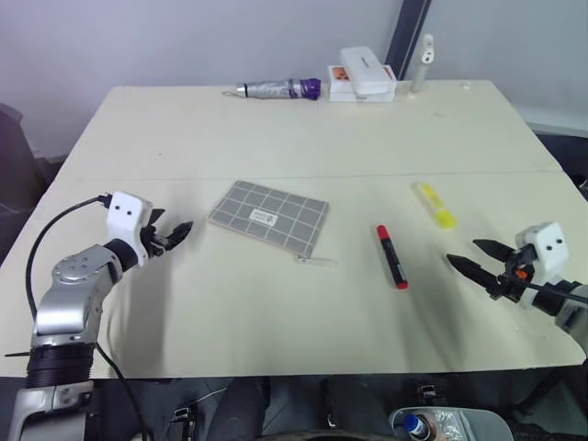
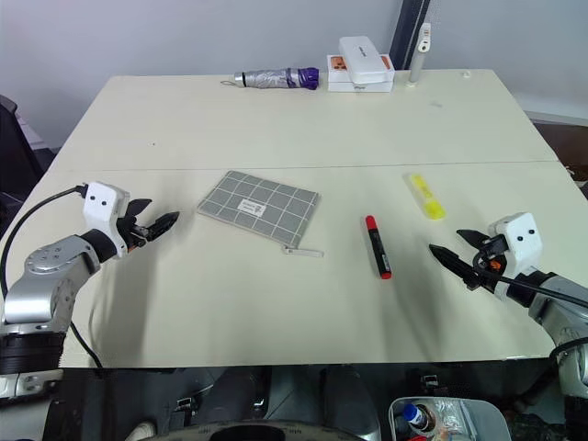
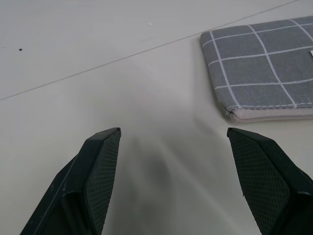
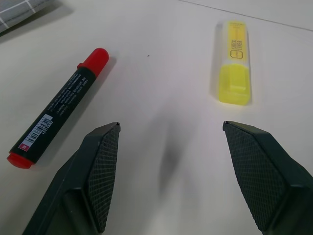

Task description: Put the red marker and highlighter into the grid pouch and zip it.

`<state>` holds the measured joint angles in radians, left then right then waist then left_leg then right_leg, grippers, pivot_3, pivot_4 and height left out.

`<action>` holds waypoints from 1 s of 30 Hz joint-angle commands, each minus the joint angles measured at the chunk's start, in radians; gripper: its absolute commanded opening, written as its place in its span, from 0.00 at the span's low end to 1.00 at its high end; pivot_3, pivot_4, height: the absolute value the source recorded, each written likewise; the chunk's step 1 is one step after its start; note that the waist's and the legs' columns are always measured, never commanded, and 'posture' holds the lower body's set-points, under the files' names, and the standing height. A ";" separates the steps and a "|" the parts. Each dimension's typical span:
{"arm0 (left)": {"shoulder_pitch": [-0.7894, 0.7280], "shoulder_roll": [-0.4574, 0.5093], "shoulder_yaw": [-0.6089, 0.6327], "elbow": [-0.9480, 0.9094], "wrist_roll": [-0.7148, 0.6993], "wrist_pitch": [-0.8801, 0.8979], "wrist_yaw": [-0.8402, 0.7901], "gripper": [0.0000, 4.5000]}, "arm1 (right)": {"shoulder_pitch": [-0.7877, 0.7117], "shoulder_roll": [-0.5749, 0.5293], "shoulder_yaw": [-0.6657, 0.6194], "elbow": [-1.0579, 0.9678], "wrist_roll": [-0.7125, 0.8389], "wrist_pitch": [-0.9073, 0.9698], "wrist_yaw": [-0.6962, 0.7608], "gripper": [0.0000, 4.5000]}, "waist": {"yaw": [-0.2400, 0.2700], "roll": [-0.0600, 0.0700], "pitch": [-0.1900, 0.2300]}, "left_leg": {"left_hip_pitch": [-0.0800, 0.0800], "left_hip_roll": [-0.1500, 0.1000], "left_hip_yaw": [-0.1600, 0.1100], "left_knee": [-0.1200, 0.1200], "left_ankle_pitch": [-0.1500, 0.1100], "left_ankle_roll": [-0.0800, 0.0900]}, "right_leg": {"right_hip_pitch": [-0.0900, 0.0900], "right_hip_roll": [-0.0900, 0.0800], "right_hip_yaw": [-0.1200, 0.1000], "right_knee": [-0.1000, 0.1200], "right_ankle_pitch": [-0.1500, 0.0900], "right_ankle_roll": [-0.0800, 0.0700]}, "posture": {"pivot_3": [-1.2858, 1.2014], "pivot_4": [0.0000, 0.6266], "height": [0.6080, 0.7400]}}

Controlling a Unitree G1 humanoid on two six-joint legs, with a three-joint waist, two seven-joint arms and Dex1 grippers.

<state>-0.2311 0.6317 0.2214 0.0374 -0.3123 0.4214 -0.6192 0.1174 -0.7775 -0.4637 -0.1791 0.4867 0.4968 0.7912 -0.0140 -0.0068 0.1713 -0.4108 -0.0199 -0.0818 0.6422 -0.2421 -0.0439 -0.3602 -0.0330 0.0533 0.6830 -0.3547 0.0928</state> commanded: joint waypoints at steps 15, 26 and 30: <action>0.024 0.080 0.033 0.001 0.017 -0.045 -0.044 0.81 | -0.048 -0.014 -0.010 -0.134 0.050 0.101 -0.034 0.77 | 0.002 0.000 0.000 | 0.000 0.000 0.000 0.000 0.000 0.000 | 0.000 -0.001 0.000 0.000 0.000 0.000 | 0.52 0.24 1.00; -0.012 0.098 0.003 0.061 0.057 -0.101 -0.082 0.81 | -0.068 -0.012 0.006 -0.162 0.048 0.122 -0.056 0.77 | 0.002 0.000 0.000 | 0.000 0.000 0.000 0.000 0.000 0.000 | 0.000 -0.001 0.000 0.000 0.000 0.000 | 0.52 0.24 1.00; -0.029 0.096 -0.005 0.082 0.070 -0.116 -0.088 0.81 | -0.079 -0.011 0.020 -0.158 0.045 0.122 -0.059 0.77 | 0.001 0.000 0.000 | 0.000 0.000 0.000 0.000 0.000 0.000 | 0.000 -0.001 0.000 0.000 0.000 0.000 | 0.52 0.24 1.00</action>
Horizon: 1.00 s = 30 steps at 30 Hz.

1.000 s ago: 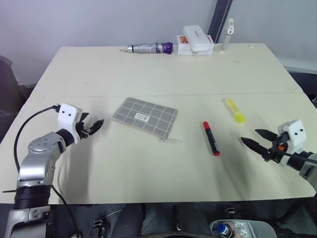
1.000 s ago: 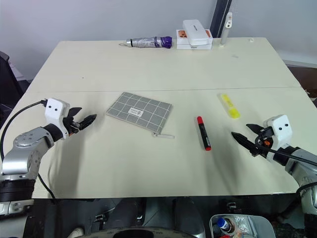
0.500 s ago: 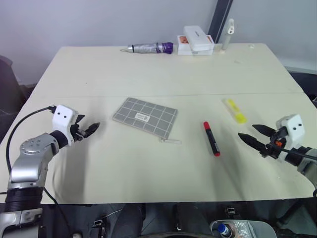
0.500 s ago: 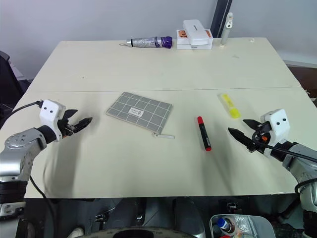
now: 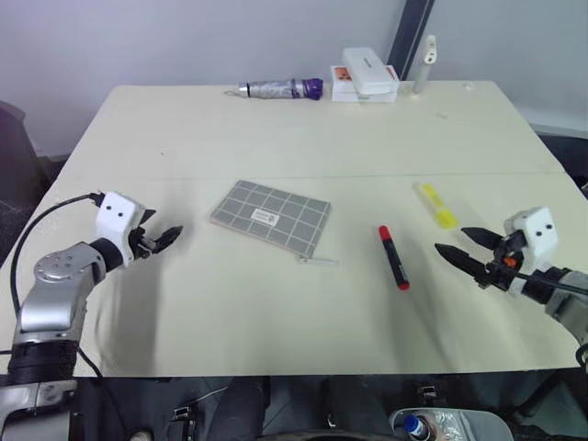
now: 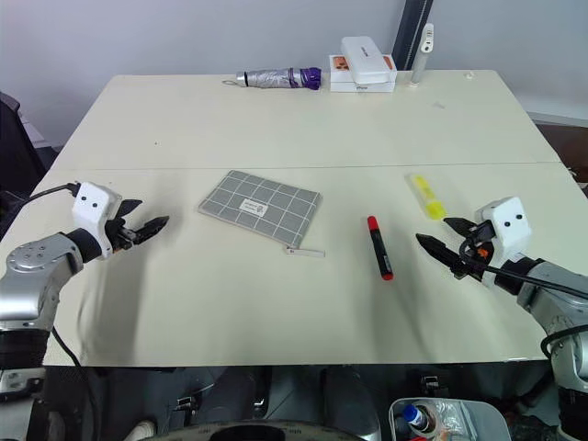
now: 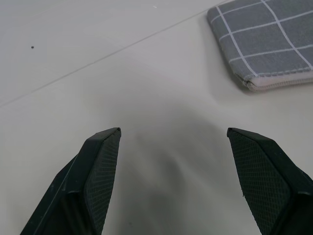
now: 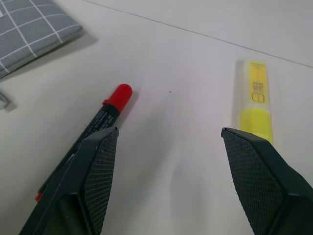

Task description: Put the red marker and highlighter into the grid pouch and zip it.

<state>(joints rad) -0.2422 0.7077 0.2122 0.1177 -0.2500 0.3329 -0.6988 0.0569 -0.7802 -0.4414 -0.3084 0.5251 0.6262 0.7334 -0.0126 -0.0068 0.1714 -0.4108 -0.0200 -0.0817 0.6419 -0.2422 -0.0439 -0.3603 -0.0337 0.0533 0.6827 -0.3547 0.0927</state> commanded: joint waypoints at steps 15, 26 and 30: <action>-0.119 0.048 -0.067 0.181 0.142 -0.280 -0.029 1.00 | -0.089 0.006 0.126 -0.024 -0.021 -0.048 0.025 0.17 | 0.000 0.000 0.000 | 0.000 0.000 0.000 0.000 0.000 0.000 | 0.000 0.000 0.000 0.000 0.000 0.000 | 0.52 0.24 1.00; -0.340 0.039 -0.221 0.544 0.336 -0.651 0.002 1.00 | -0.321 0.208 0.514 0.001 -0.275 0.050 -0.245 0.01 | -0.004 0.000 0.000 | -0.002 0.000 0.000 0.000 0.000 0.000 | -0.004 0.001 -0.001 0.002 0.000 0.000 | 0.52 0.24 1.00; -0.430 0.030 -0.282 0.701 0.406 -0.795 0.022 1.00 | -0.396 0.304 0.593 0.024 -0.332 0.123 -0.327 0.01 | -0.003 0.000 0.000 | -0.008 0.000 0.000 0.001 0.000 0.000 | -0.011 0.002 -0.001 0.004 0.000 0.000 | 0.52 0.24 1.00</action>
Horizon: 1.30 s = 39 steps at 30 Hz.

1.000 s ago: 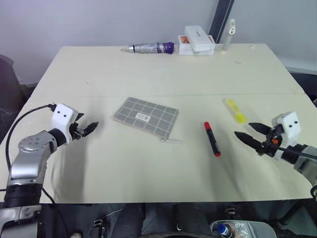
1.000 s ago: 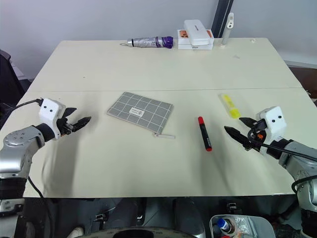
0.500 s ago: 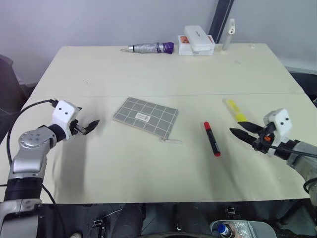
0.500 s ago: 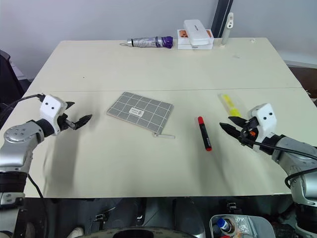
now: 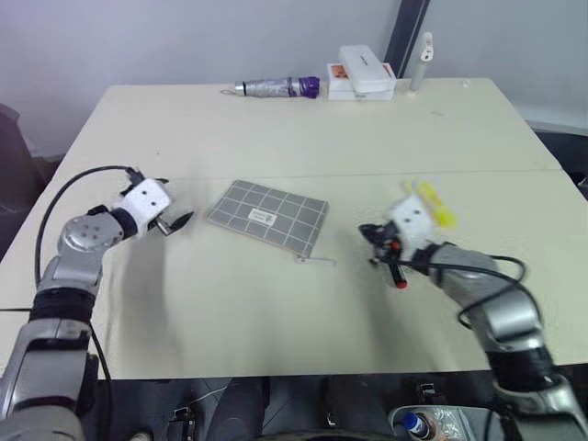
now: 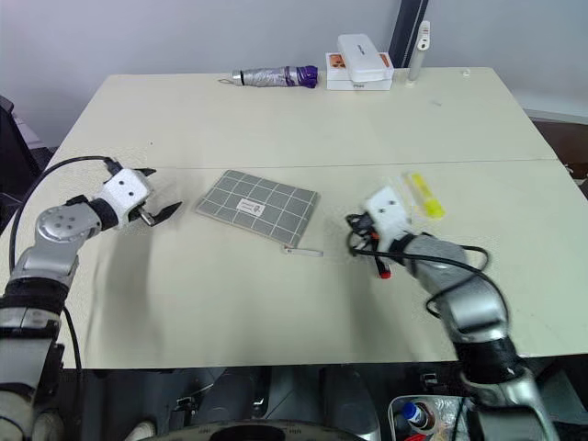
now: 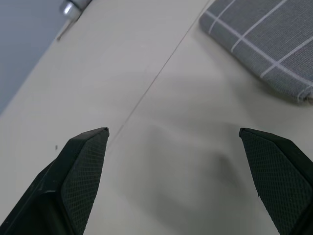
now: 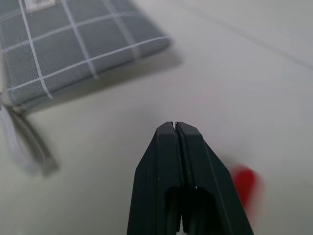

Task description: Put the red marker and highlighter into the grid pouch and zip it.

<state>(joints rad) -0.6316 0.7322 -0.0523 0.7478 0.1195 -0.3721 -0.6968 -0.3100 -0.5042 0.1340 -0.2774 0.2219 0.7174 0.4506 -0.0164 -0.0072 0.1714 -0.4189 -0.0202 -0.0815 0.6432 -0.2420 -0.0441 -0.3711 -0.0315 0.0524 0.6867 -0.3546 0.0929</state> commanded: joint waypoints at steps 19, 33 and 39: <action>-0.266 -0.046 -0.166 0.447 0.204 -0.383 0.035 1.00 | -0.279 0.179 0.109 0.283 -0.162 0.038 -0.106 0.01 | -0.005 0.000 0.000 | -0.007 -0.002 0.000 0.005 0.001 0.000 | -0.007 0.001 -0.001 0.006 0.000 0.000 | 0.52 0.24 1.00; -0.262 -0.074 -0.139 0.443 0.147 -0.426 -0.103 1.00 | -0.433 0.220 0.126 0.568 -0.237 -0.151 -0.039 0.01 | -0.006 0.000 0.000 | -0.007 -0.003 0.001 0.005 0.001 -0.001 | -0.011 0.001 -0.001 0.012 0.000 0.000 | 0.52 0.24 1.00; -0.231 -0.075 -0.125 0.396 0.102 -0.474 -0.167 1.00 | -0.479 0.239 0.124 0.659 -0.263 -0.204 -0.006 0.01 | -0.010 0.000 0.000 | -0.007 -0.003 0.001 0.005 0.001 -0.001 | -0.012 0.000 -0.001 0.013 0.000 0.000 | 0.52 0.24 1.00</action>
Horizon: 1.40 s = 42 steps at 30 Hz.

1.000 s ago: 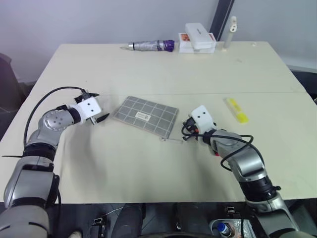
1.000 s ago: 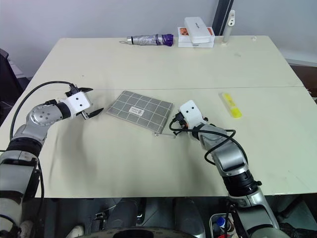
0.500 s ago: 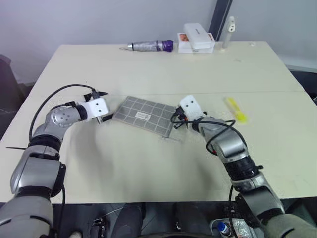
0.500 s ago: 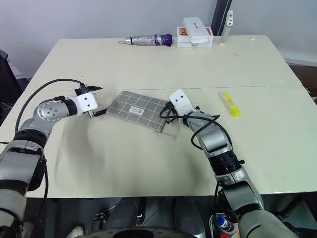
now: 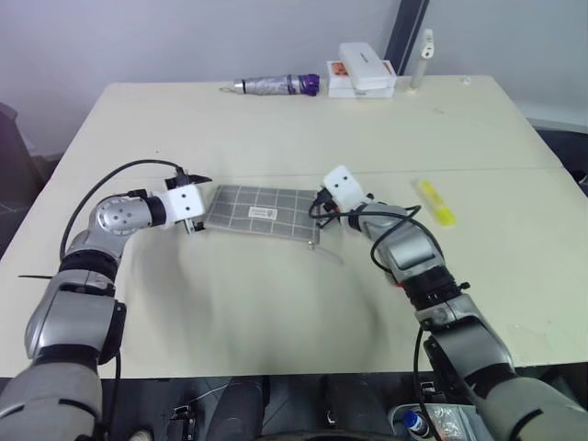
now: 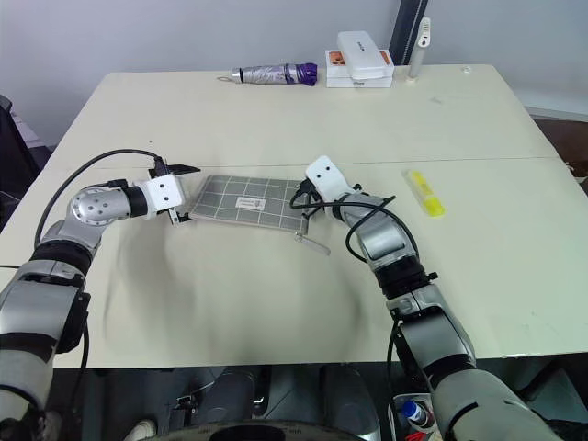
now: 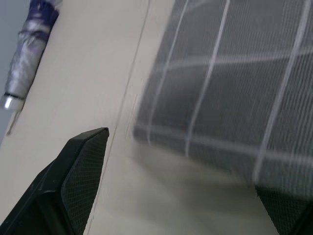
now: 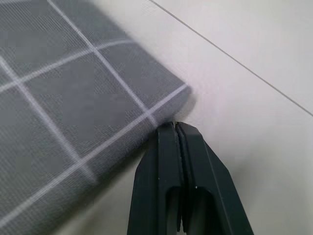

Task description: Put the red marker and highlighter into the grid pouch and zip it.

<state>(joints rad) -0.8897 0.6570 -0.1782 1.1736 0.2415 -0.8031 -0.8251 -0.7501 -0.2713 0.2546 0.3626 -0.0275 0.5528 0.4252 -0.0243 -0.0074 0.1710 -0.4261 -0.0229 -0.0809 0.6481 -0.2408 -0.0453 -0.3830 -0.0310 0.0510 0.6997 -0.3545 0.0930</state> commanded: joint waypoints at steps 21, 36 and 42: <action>0.133 0.031 0.035 -0.207 -0.237 -0.197 -0.281 0.16 | -0.039 0.015 -0.006 0.091 -0.054 -0.065 0.054 0.00 | -0.022 0.000 0.000 | -0.001 0.001 0.001 0.000 0.001 -0.001 | -0.003 0.000 0.000 0.002 0.000 0.000 | 0.52 0.24 1.00; 0.339 -0.014 0.162 -0.806 -0.500 0.627 -0.166 0.00 | 0.115 -0.269 -0.197 -0.403 0.066 0.052 0.188 0.30 | -0.023 0.000 0.000 | -0.003 0.002 0.000 -0.001 0.001 -0.001 | -0.005 -0.001 0.001 0.002 0.000 0.000 | 0.52 0.24 1.00; 0.486 -0.050 0.172 -1.126 -0.562 0.922 -0.058 0.00 | 0.230 -0.297 -0.276 -0.671 0.221 0.248 0.251 0.88 | -0.023 0.000 0.000 | -0.003 0.003 0.000 -0.001 0.001 -0.001 | -0.005 0.000 0.002 0.002 0.000 0.000 | 0.52 0.24 1.00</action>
<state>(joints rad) -0.4158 0.6085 -0.0272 0.1454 -0.2817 0.0487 -0.9107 -0.5176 -0.5755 0.0103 -0.2074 0.1416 0.7638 0.6677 -0.0474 -0.0072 0.1710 -0.4288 -0.0195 -0.0808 0.6476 -0.2403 -0.0461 -0.3874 -0.0308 0.0528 0.7020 -0.3546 0.0927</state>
